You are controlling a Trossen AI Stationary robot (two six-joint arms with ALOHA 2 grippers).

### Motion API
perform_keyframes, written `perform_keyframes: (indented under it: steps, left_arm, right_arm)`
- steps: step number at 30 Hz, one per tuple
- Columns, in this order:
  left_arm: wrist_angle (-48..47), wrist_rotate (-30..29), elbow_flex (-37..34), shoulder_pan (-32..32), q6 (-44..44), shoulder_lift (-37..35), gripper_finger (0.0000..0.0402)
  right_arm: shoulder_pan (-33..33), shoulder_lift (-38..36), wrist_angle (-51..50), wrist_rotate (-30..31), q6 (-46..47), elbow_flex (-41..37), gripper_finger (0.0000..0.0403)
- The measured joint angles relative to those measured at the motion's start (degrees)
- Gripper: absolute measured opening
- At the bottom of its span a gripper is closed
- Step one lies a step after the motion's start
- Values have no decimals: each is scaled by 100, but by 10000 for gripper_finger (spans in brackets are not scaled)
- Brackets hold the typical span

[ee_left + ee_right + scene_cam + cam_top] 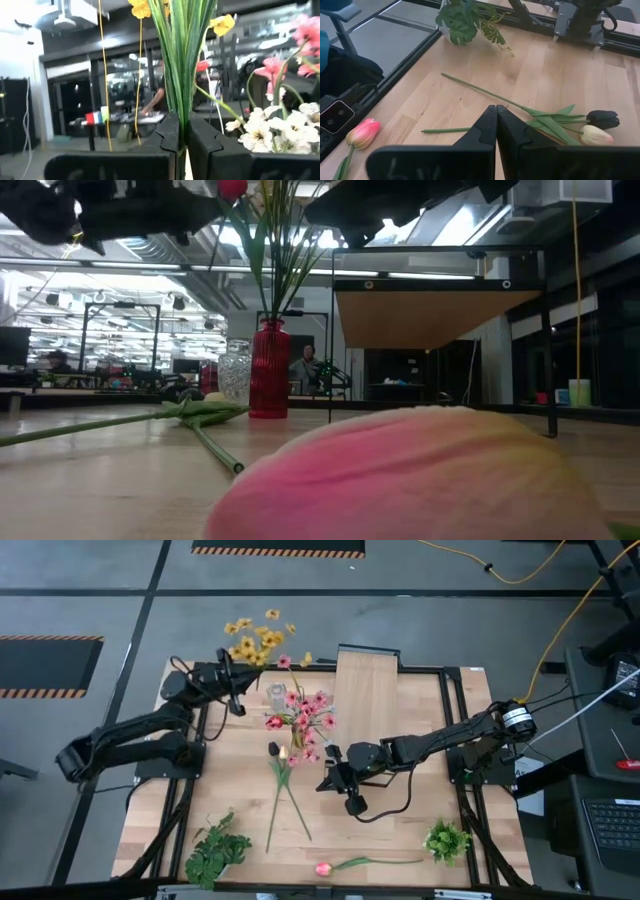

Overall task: Pick and place flowers into a vace then onto a shelf
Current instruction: Put the yellow flowers into the transparent vase

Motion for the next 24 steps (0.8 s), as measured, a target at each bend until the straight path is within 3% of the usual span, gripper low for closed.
perform_keyframes:
  steps: [4,7,24]
  left_arm:
    - [1490,-94,-503,35,-247,325,12]
    - [2081,-143,-727,73,-485,549,12]
    - [3618,-765,-746,59,-466,2481,12]
  right_arm:
    - [0,0,2,0,-7,0,10]
    - [0,0,53,1,-22,0,10]
    - [0,0,219,2,-170,0,10]
